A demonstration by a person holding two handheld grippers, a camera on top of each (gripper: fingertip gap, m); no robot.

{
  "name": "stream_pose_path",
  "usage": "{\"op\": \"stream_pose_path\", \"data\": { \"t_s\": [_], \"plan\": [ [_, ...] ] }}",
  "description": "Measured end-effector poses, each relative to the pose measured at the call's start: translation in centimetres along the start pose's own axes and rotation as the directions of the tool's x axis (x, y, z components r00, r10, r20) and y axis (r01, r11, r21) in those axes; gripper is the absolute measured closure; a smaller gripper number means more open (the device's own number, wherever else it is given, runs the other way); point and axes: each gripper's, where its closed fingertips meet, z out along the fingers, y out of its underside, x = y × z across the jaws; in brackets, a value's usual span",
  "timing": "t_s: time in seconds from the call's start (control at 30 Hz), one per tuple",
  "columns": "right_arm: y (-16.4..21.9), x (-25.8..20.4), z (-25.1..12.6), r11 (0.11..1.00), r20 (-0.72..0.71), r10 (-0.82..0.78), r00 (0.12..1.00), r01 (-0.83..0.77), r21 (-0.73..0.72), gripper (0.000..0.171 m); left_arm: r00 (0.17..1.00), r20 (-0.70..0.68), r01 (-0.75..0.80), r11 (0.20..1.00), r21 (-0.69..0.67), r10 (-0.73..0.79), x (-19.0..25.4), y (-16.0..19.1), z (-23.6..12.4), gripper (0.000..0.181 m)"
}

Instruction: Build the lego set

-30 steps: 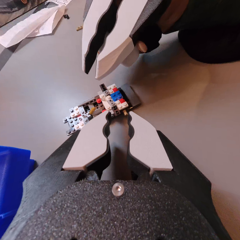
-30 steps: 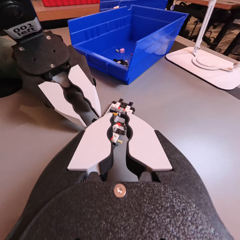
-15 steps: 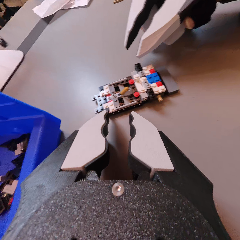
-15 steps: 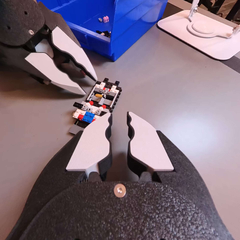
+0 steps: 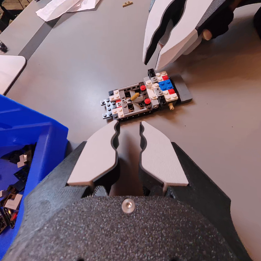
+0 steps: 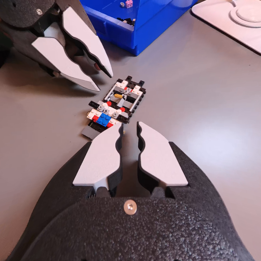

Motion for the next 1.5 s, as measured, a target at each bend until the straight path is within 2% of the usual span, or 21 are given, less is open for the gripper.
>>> {"op": "stream_pose_path", "data": {
  "t_s": [0.17, 0.23, 0.33, 0.5, 0.6, 0.7, 0.8, 0.93, 1.2, 1.23, 1.3, 1.37, 1.5],
  "plan": [
    [-0.5, -2.0, -0.6, 0.998, 0.107, -0.058, 0.993, 0.055, 0.025, 0.156, 0.995, -0.098, 0.019, 0.996, 0.083, -0.011, 1.2, -1.4, -1.0, 0.155],
    [-1.0, -2.5, -0.9, 0.995, 0.124, -0.092, 0.988, 0.087, 0.049, 0.156, 0.987, -0.16, 0.029, 0.994, 0.107, -0.011, 2.2, -1.9, -1.2, 0.15],
    [-2.1, -3.8, -1.0, 0.977, 0.13, -0.204, 0.97, 0.193, 0.094, 0.155, 0.983, -0.182, -0.003, 0.993, 0.118, 0.025, 3.4, -2.2, -0.7, 0.142],
    [-1.2, -4.3, 0.8, 0.903, 0.106, -0.421, 0.901, 0.427, -0.042, 0.151, 0.98, -0.169, -0.087, 0.991, 0.102, 0.104, 4.1, -2.8, 0.9, 0.132],
    [-0.8, -4.5, 1.3, 0.877, 0.14, -0.459, 0.877, 0.473, -0.085, 0.151, 0.973, -0.182, -0.136, 0.989, 0.057, 0.144, 4.3, -2.5, 1.7, 0.132],
    [-0.7, -4.4, 1.6, 0.845, 0.154, -0.504, 0.85, 0.522, -0.115, 0.152, 0.97, -0.205, -0.125, 0.991, 0.037, 0.13, 4.3, -2.5, 1.9, 0.14],
    [-0.7, -4.4, 1.7, 0.808, 0.182, -0.546, 0.818, 0.571, -0.146, 0.153, 0.968, -0.218, -0.124, 0.992, 0.021, 0.125, 4.3, -2.5, 1.9, 0.14],
    [-0.7, -4.7, 1.8, 0.718, 0.205, -0.649, 0.733, 0.679, -0.155, 0.159, 0.963, -0.233, -0.137, 0.991, 0.002, 0.134, 4.3, -2.4, 1.9, 0.141],
    [-0.6, -4.8, 1.7, 0.802, 0.338, -0.501, 0.796, 0.574, -0.163, 0.16, 0.954, -0.253, -0.17, 0.985, -0.019, 0.16, 4.3, -2.3, 1.9, 0.141],
    [-0.6, -4.9, 1.6, 0.822, 0.362, -0.47, 0.805, 0.549, -0.152, 0.168, 0.956, -0.249, -0.165, 0.986, -0.015, 0.156, 4.2, -2.3, 1.9, 0.141],
    [-1.3, -4.4, 1.7, 0.868, 0.331, -0.422, 0.844, 0.481, -0.119, 0.171, 0.958, -0.245, -0.155, 0.988, -0.013, 0.147, 3.9, -2.2, 1.9, 0.141],
    [-2.0, -3.2, 1.5, 0.875, 0.282, -0.43, 0.858, 0.472, -0.105, 0.171, 0.948, -0.273, -0.165, 0.986, 0.005, 0.161, 4.8, -2.3, 1.8, 0.141],
    [-3.1, -4.2, 0.5, 0.882, 0.311, -0.436, 0.844, 0.469, -0.036, 0.171, 0.949, -0.276, -0.158, 0.987, 0.01, 0.155, 5.0, -2.4, 1.9, 0.141]
  ]
}}
